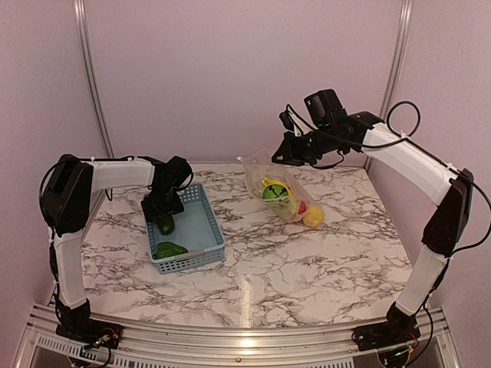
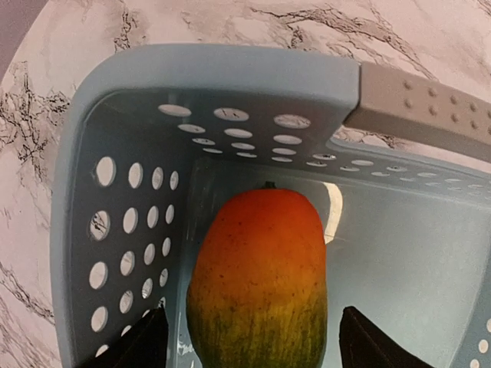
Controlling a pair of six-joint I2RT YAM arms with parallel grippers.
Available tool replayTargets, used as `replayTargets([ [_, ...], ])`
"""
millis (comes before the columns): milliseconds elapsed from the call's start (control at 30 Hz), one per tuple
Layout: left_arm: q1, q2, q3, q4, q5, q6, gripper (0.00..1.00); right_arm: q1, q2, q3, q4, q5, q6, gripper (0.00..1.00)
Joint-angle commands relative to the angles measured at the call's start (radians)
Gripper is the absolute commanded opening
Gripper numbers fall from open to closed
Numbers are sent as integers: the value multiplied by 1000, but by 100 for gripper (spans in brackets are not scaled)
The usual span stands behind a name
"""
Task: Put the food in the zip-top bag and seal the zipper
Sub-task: Pick up the fake fruit from the bin.
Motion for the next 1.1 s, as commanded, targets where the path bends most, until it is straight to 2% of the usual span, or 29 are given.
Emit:
replayTargets([
  [0, 12, 55, 38, -38, -4, 27, 77, -7, 18, 38, 21, -9, 3, 0],
  [200, 12, 73, 72, -20, 37, 67, 60, -7, 45, 60, 19, -12, 4, 0],
  [367, -4, 22, 79, -16, 71, 97, 47, -7, 60, 49, 32, -17, 10, 0],
  [667, -77, -171, 110, -22, 57, 130, 44, -6, 108, 104, 12, -46, 8, 0],
  [1067, -196, -299, 274, 12, 74, 228, 42, -7, 190, 191, 0, -85, 0, 0],
])
